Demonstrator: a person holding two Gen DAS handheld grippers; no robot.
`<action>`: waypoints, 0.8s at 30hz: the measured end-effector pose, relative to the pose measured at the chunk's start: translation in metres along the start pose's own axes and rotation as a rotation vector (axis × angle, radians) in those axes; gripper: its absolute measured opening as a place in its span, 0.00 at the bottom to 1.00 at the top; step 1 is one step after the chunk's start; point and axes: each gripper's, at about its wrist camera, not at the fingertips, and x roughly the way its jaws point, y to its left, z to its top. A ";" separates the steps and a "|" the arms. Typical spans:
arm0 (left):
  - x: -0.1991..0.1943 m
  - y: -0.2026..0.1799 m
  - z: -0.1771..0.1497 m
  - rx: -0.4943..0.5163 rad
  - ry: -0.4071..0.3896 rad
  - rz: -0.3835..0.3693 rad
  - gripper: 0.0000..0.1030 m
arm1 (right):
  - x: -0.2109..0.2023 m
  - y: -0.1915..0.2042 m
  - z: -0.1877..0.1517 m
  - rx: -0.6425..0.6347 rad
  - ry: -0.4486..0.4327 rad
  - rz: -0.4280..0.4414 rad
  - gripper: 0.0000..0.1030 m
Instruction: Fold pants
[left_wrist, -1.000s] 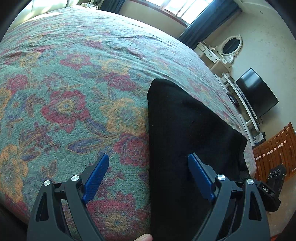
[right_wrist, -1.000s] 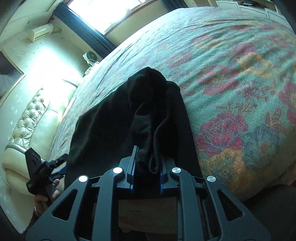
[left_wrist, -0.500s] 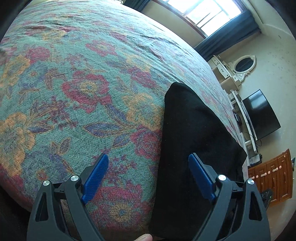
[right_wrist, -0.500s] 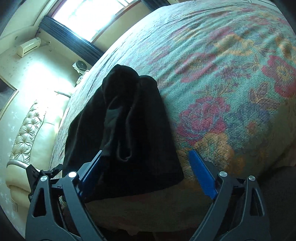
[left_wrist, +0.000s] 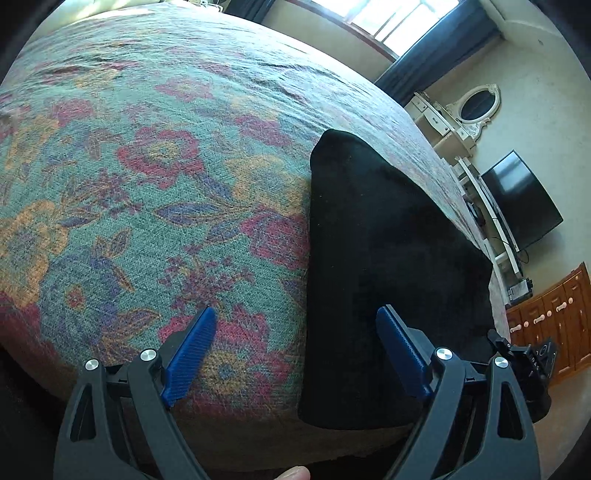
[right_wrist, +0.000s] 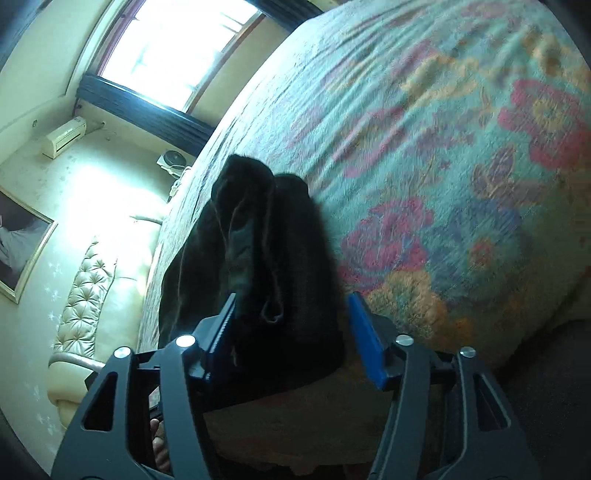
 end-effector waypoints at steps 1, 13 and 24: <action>-0.004 0.001 0.005 -0.015 -0.005 -0.015 0.85 | -0.006 0.005 0.006 -0.019 -0.026 -0.006 0.81; 0.038 0.018 0.060 -0.124 0.013 -0.112 0.85 | 0.076 0.004 0.088 0.002 0.211 0.113 0.89; 0.082 0.002 0.094 -0.134 0.097 -0.234 0.85 | 0.118 0.014 0.100 -0.060 0.362 0.242 0.90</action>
